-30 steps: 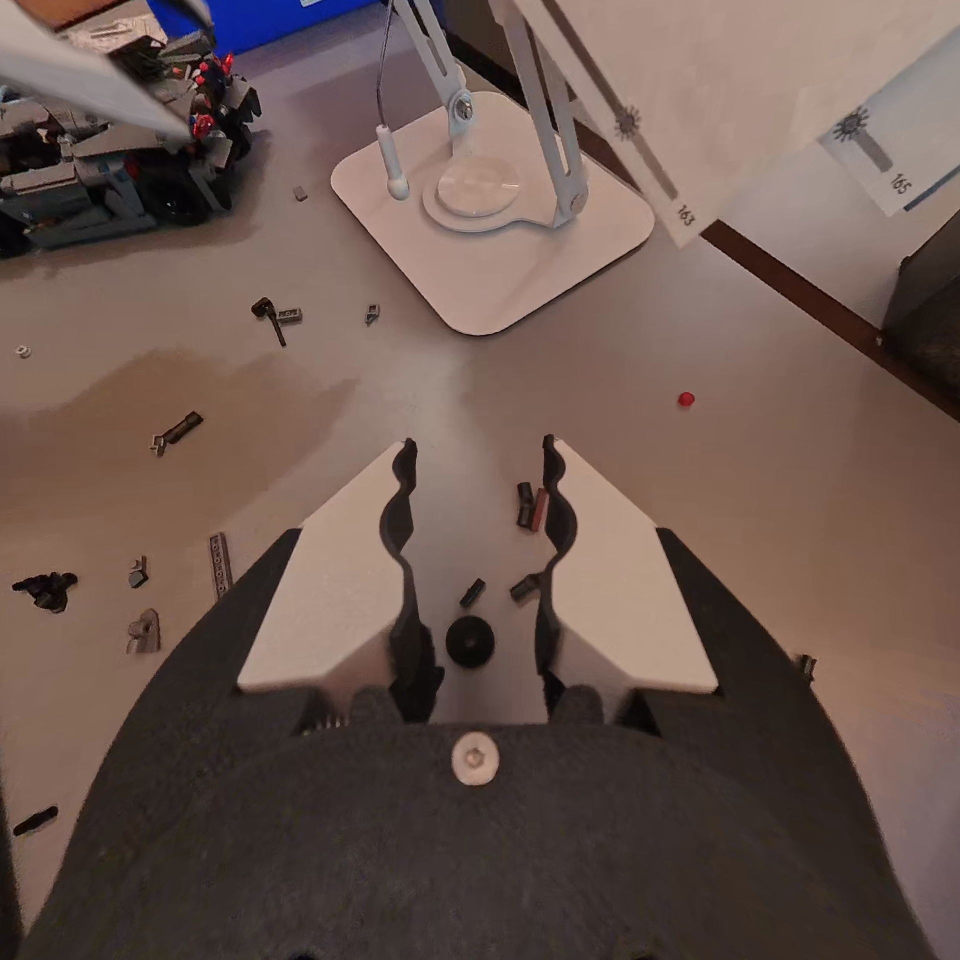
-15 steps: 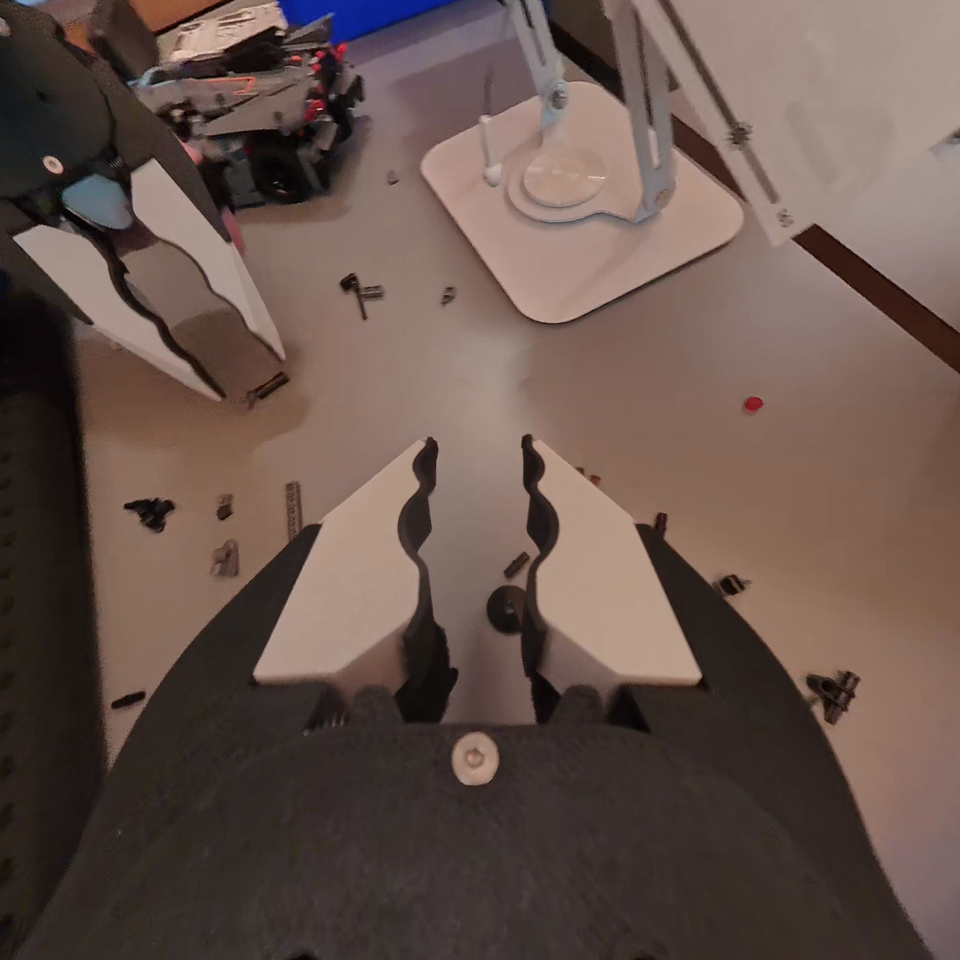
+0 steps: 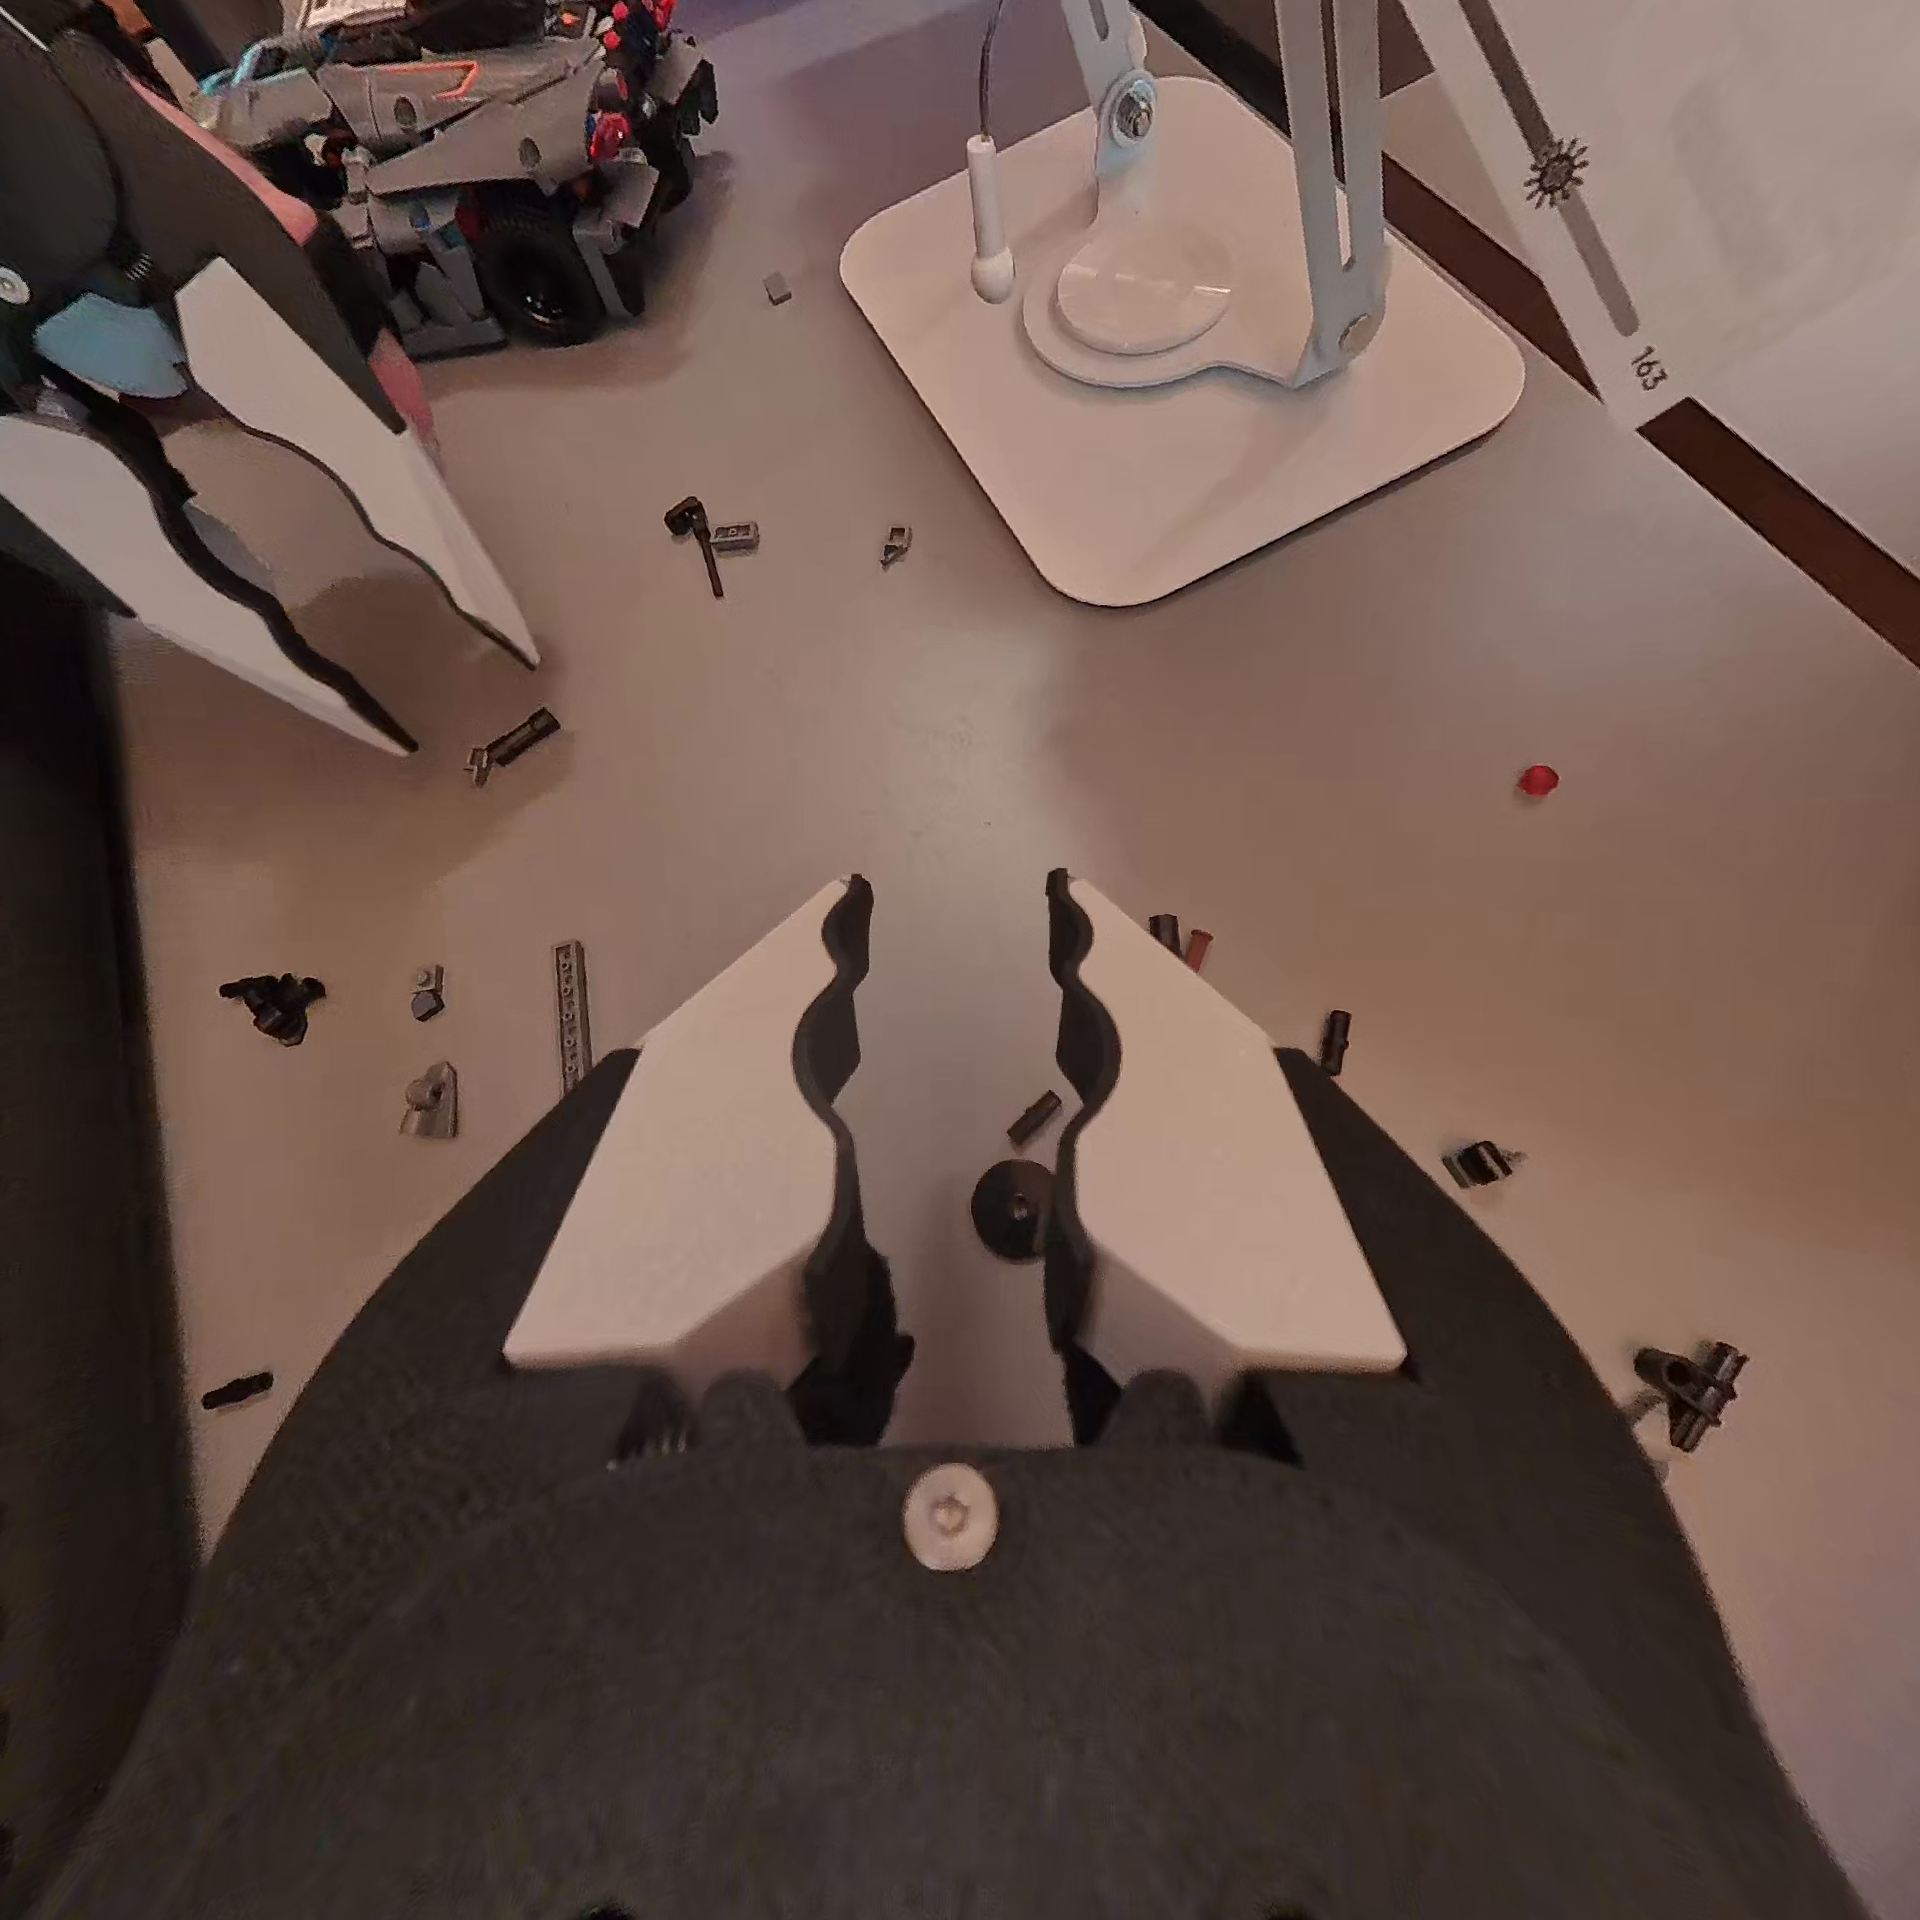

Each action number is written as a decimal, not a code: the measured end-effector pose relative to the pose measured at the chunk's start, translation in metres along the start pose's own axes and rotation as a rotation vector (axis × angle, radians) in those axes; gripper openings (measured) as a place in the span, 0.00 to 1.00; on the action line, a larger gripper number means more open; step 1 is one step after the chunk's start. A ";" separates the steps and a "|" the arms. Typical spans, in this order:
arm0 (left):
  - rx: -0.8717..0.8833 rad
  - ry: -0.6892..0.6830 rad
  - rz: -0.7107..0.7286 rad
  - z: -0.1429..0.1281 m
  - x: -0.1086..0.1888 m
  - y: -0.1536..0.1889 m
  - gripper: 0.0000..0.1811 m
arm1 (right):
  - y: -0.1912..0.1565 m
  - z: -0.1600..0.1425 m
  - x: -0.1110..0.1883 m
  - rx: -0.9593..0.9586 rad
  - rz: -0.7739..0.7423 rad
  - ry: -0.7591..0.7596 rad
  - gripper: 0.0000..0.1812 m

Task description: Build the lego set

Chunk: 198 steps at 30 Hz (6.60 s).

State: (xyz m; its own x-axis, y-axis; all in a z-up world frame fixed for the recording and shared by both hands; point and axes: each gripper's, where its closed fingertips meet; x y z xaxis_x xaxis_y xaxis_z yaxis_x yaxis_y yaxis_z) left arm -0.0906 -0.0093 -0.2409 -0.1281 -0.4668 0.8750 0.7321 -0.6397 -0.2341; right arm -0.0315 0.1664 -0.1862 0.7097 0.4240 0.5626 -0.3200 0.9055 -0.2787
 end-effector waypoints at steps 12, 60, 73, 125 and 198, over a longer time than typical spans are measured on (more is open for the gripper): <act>-0.061 0.056 -0.042 0.017 0.000 0.017 0.22 | 0.003 -0.004 0.023 0.003 -0.020 0.020 0.18; -0.130 0.226 0.078 0.056 0.001 0.007 0.18 | 0.047 -0.037 -0.034 -0.014 -0.200 -0.206 0.04; 0.054 0.449 0.483 0.103 0.015 -0.062 0.20 | -0.057 0.050 -0.055 -0.037 0.243 0.203 0.03; 0.017 0.975 0.471 0.133 0.108 -0.048 0.13 | -0.129 0.102 -0.016 -0.179 0.768 0.546 0.13; -0.127 0.621 0.229 0.031 0.211 -0.010 0.12 | -0.259 0.169 -0.086 0.243 0.789 0.441 0.03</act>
State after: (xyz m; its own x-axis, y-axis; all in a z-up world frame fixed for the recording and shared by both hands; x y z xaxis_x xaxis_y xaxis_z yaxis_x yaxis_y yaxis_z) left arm -0.1040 -0.0827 -0.0414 -0.3677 -0.8395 0.4002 0.7071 -0.5318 -0.4659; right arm -0.1160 -0.1014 -0.0314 0.3898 0.9174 -0.0800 -0.8976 0.3591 -0.2558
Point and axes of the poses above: each gripper's, where its closed fingertips meet, x back along the fingers, z out of its top, y = z × x across the jaws, and after that the axes turned 12 degrees about z, right-handed
